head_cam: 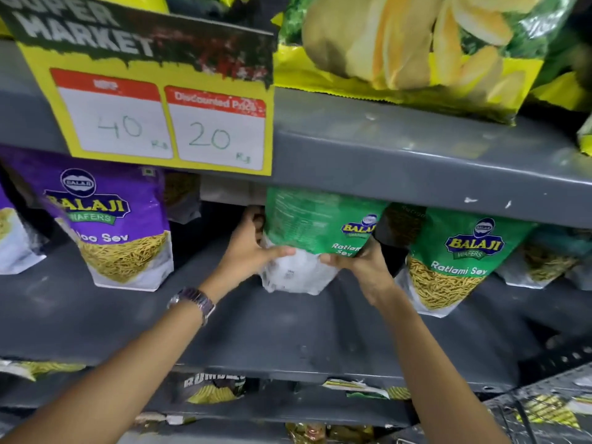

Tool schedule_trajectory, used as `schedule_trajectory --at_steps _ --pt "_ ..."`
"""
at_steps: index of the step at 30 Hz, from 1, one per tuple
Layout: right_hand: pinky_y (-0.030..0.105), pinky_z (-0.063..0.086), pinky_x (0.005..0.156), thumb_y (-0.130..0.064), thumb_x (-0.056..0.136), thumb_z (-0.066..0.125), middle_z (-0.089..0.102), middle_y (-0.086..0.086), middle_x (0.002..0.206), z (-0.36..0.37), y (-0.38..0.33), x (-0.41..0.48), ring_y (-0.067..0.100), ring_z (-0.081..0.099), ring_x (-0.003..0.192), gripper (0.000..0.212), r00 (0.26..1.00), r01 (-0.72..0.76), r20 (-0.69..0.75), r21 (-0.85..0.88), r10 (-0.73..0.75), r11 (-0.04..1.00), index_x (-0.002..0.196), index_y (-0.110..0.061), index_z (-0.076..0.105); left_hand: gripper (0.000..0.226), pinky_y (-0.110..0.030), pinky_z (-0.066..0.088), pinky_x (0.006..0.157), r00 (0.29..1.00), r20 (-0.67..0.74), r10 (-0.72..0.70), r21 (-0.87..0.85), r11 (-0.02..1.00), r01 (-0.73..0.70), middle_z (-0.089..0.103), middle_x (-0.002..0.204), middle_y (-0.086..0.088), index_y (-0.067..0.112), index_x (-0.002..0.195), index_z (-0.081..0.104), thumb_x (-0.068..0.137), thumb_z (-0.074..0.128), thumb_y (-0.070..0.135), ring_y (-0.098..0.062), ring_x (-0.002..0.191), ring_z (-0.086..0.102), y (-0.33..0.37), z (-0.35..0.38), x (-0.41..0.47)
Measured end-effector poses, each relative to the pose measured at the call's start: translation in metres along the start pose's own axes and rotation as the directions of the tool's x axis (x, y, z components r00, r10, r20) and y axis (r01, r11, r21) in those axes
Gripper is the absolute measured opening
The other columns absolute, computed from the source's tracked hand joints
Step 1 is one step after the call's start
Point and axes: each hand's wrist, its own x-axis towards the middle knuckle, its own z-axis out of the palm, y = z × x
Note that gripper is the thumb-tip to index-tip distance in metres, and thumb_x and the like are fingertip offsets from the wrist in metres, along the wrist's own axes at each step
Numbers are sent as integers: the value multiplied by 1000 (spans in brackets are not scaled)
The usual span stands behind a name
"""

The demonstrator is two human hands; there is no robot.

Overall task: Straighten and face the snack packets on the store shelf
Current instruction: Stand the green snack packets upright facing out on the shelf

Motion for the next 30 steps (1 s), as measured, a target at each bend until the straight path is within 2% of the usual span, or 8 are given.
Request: schedule_trajectory --at_steps 3,8,12,15,18,24,28,30 --pt "22 56 70 11 54 81 72 0 91 -1 8 -2 10 70 80 55 996 52 -68 -28 -53 998 100 -9 59 79 -30 51 93 997 80 14 40 999 -17 61 113 5 32 109 40 45 86 27 -13 106 62 -13 2 20" --pt "19 55 74 12 59 79 68 3 99 3 3 -1 3 68 84 57 997 73 15 -74 -72 995 102 -17 54 76 -41 50 98 1000 7 14 10 1000 -14 60 113 3 18 120 37 62 81 -4 -16 109 62 -33 3 24" --pt "11 51 73 4 73 71 67 0 103 -5 -16 -5 -2 66 87 46 992 110 -66 22 -109 994 114 -8 53 86 -34 47 96 974 -207 91 223 974 -44 55 124 7 21 125 40 54 84 44 -3 111 57 -35 8 5" --pt "9 48 77 -6 80 67 66 -4 104 -15 -27 -4 -3 63 92 35 982 145 -142 123 -128 982 112 -15 56 91 -30 45 80 910 -382 162 344 939 -22 48 124 6 25 132 37 56 81 49 -8 102 54 -32 23 -24" --pt "10 49 74 -2 78 68 65 1 95 -16 -34 -4 -2 64 84 30 972 164 -173 35 -156 986 101 -16 56 79 -36 51 74 910 -372 182 337 940 -50 49 112 6 29 124 38 59 77 51 -11 91 55 -32 52 -49" --pt "8 45 58 4 72 74 58 -5 70 -5 -40 -19 -9 58 58 33 931 255 -239 -108 -275 961 77 -18 50 112 -33 33 107 933 -307 188 309 947 -89 32 137 -13 6 141 23 55 86 39 -22 130 30 -27 108 -63" --pt "30 58 72 -10 64 84 72 6 90 1 -39 -32 13 70 81 37 950 221 -188 -163 -250 961 92 -14 61 124 -39 29 114 943 -288 168 271 959 -88 25 144 -16 5 144 15 50 88 41 -23 137 23 -25 116 -54" --pt "23 56 65 -8 67 81 70 0 82 2 -40 -40 8 68 73 29 965 211 -124 -163 -232 964 86 -16 61 126 -37 32 112 946 -279 167 251 963 -96 28 143 -13 9 143 16 46 86 47 -20 135 26 -25 113 -48"
